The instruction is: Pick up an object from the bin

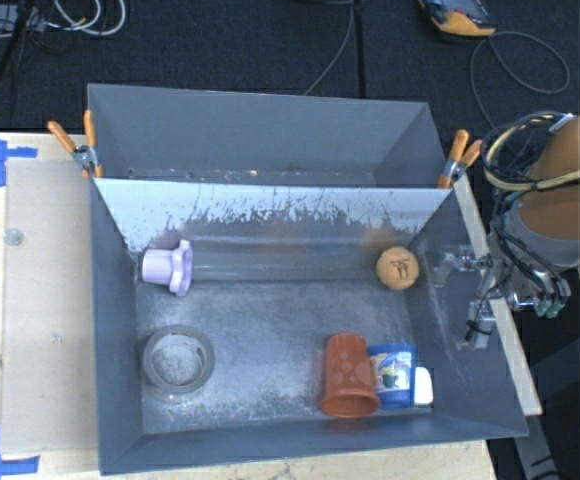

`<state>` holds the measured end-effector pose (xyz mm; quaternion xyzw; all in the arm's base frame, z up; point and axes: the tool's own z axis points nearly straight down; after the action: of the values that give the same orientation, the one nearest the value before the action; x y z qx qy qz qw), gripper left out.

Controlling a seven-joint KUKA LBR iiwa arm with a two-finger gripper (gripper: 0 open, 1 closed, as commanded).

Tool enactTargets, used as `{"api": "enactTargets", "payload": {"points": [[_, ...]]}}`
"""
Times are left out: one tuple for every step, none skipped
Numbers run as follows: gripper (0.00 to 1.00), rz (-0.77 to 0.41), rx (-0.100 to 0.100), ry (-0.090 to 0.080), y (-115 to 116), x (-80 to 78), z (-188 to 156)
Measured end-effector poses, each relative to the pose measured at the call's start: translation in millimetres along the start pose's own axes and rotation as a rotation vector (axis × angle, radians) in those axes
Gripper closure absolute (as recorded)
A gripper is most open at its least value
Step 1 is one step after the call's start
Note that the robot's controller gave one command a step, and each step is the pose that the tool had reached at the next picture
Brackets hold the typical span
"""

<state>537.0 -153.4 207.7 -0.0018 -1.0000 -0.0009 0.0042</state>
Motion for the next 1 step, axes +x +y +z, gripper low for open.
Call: {"api": "enactTargets", "payload": {"points": [[0.00,-0.004,0.001,-0.007,0.7,-1.3,-4.7]]}}
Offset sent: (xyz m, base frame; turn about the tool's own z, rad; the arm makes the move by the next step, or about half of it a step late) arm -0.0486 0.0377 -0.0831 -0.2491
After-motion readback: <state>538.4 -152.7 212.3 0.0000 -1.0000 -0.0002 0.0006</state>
